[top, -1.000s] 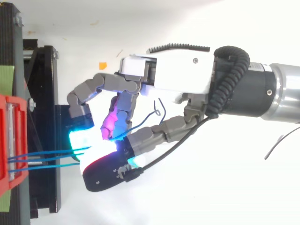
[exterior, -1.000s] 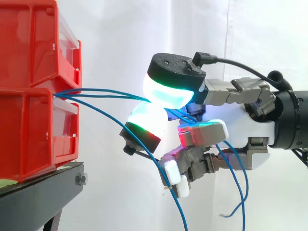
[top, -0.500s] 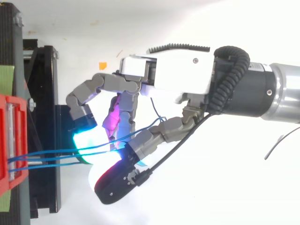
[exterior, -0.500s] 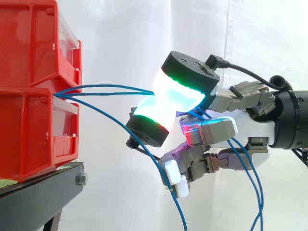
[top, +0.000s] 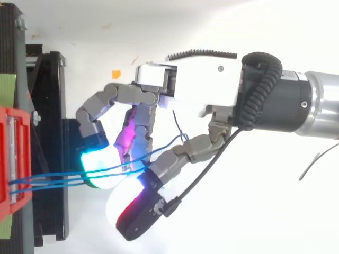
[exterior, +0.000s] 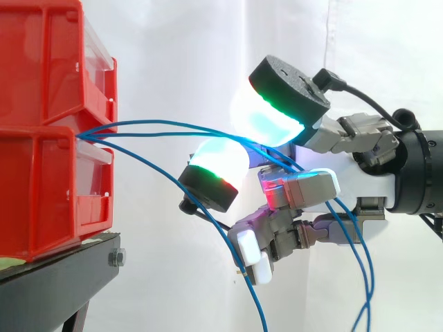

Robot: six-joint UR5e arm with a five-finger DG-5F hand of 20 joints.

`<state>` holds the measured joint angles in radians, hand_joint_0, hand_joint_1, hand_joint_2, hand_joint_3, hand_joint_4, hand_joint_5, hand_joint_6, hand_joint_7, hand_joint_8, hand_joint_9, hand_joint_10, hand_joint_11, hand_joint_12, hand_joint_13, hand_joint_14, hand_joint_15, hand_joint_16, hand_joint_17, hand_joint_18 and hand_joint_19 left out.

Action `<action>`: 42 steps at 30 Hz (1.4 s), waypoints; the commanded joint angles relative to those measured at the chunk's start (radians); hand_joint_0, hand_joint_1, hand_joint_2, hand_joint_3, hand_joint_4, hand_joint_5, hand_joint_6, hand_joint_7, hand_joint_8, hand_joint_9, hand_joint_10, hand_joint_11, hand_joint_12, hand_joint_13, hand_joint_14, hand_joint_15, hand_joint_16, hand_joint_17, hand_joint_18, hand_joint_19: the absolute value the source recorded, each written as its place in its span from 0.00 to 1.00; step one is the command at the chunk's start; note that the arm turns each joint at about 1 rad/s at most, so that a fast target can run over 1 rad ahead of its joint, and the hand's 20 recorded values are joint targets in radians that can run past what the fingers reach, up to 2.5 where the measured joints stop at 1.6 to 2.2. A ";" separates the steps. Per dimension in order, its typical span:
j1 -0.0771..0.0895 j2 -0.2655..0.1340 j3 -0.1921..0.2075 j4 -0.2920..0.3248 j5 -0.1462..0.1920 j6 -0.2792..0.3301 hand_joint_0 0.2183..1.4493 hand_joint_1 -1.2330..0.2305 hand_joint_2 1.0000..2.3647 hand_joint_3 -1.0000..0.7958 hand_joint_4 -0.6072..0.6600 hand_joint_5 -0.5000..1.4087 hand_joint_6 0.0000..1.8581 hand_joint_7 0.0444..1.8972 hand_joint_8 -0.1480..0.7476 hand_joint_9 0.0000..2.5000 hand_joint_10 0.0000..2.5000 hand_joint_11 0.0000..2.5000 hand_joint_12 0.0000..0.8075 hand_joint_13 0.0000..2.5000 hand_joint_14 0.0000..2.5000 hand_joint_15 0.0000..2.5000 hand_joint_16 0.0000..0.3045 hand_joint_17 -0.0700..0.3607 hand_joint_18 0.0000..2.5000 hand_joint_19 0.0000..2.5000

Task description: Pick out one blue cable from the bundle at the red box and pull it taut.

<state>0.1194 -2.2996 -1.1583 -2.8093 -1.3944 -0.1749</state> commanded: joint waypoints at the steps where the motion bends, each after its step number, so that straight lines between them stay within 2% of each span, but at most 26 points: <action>1: -0.001 0.000 0.000 -0.002 0.000 0.002 0.19 0.29 0.00 0.28 0.55 0.20 0.47 0.57 0.48 0.60 0.01 0.40 0.45 0.43 0.01 0.20 0.19 0.46 0.35 0.25; 8: -0.003 0.000 0.000 -0.002 -0.006 0.005 0.23 0.38 0.00 0.28 0.54 0.20 0.46 0.57 0.46 0.59 0.01 0.38 0.43 0.43 0.01 0.20 0.17 0.44 0.34 0.27; 11: -0.004 0.000 0.000 -0.004 -0.006 0.005 0.25 0.39 0.00 0.28 0.53 0.20 0.46 0.56 0.45 0.59 0.01 0.39 0.42 0.43 0.01 0.20 0.17 0.43 0.34 0.27; 13: -0.004 0.000 0.000 -0.006 -0.006 0.005 0.29 0.39 0.00 0.28 0.53 0.20 0.45 0.58 0.43 0.59 0.01 0.39 0.41 0.42 0.01 0.21 0.16 0.42 0.33 0.28; 25: -0.004 0.000 0.000 -0.007 -0.006 0.000 0.29 0.34 0.01 0.45 0.53 0.20 0.46 0.62 0.45 0.58 0.01 0.40 0.42 0.42 0.01 0.21 0.16 0.42 0.33 0.28; 27: -0.004 0.000 0.000 -0.007 -0.006 0.000 0.30 0.33 0.01 0.43 0.54 0.20 0.47 0.62 0.45 0.58 0.01 0.40 0.42 0.42 0.01 0.21 0.16 0.42 0.32 0.28; 29: -0.006 0.000 0.000 -0.012 -0.006 0.000 0.30 0.31 0.01 0.37 0.55 0.20 0.47 0.61 0.45 0.58 0.01 0.40 0.42 0.42 0.01 0.21 0.16 0.42 0.32 0.28; 31: -0.004 0.000 0.000 -0.012 -0.006 0.000 0.27 0.36 0.00 0.28 0.55 0.20 0.47 0.59 0.45 0.58 0.01 0.39 0.42 0.43 0.01 0.21 0.17 0.43 0.33 0.27; 37: -0.004 0.000 0.000 -0.010 -0.006 0.000 0.24 0.43 0.00 0.28 0.55 0.20 0.46 0.57 0.46 0.59 0.01 0.39 0.43 0.43 0.01 0.21 0.17 0.44 0.34 0.27; 42: -0.004 0.000 0.000 -0.012 -0.006 0.002 0.30 0.44 0.00 0.28 0.53 0.20 0.46 0.58 0.44 0.60 0.01 0.39 0.41 0.44 0.01 0.21 0.16 0.42 0.34 0.27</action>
<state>0.1150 -2.2995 -1.1581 -2.8200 -1.4005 -0.1745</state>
